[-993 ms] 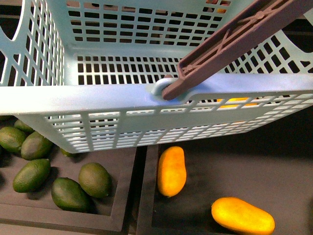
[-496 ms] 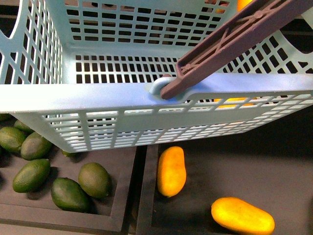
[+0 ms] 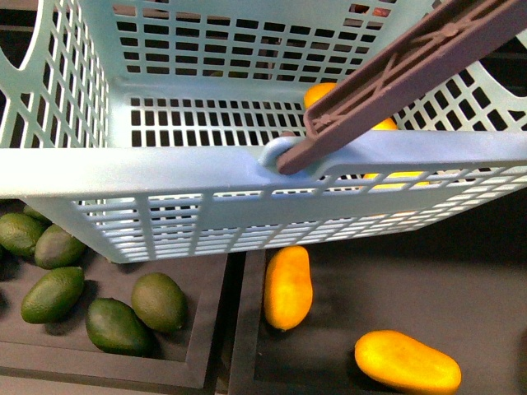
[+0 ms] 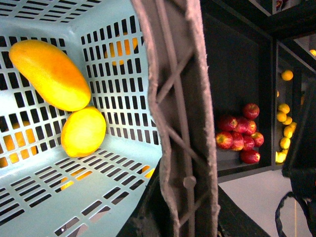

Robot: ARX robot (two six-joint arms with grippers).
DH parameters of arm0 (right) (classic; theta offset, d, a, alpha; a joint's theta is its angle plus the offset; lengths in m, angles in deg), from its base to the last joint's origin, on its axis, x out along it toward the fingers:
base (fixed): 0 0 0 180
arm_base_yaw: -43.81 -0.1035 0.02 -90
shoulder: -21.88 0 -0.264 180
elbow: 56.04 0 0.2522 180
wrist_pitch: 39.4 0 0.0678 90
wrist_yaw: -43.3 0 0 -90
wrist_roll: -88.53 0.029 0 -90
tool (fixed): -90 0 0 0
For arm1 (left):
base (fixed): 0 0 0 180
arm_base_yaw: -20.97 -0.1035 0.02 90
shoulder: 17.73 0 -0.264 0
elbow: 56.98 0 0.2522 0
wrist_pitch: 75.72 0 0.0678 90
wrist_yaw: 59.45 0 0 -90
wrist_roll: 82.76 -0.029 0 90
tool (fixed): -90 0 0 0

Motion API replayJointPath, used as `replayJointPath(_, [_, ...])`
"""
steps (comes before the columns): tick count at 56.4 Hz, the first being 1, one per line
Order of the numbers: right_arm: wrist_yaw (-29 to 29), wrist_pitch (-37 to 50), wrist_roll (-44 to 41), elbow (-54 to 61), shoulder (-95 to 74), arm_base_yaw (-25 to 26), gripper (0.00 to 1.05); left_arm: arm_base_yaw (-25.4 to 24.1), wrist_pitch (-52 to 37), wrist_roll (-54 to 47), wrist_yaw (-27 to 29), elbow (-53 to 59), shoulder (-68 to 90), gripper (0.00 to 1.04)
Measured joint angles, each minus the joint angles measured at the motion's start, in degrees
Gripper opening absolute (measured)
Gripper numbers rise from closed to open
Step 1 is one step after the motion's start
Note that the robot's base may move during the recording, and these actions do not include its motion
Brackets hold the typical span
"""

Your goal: Pick lemon and mango into basket

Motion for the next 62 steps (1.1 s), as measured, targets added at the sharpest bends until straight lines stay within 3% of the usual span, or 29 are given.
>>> replayJointPath(17, [-3.54, 1.84, -1.42, 10.36, 7.74, 3.91, 0.02, -0.02, 0.00, -0.04, 0.31, 0.00, 0.00, 0.07])
replayJointPath(62, [-3.80, -7.69, -1.36, 22.62, 29.38, 4.00, 0.02, -0.11, 0.00, -0.02, 0.33, 0.00, 0.00, 0.07])
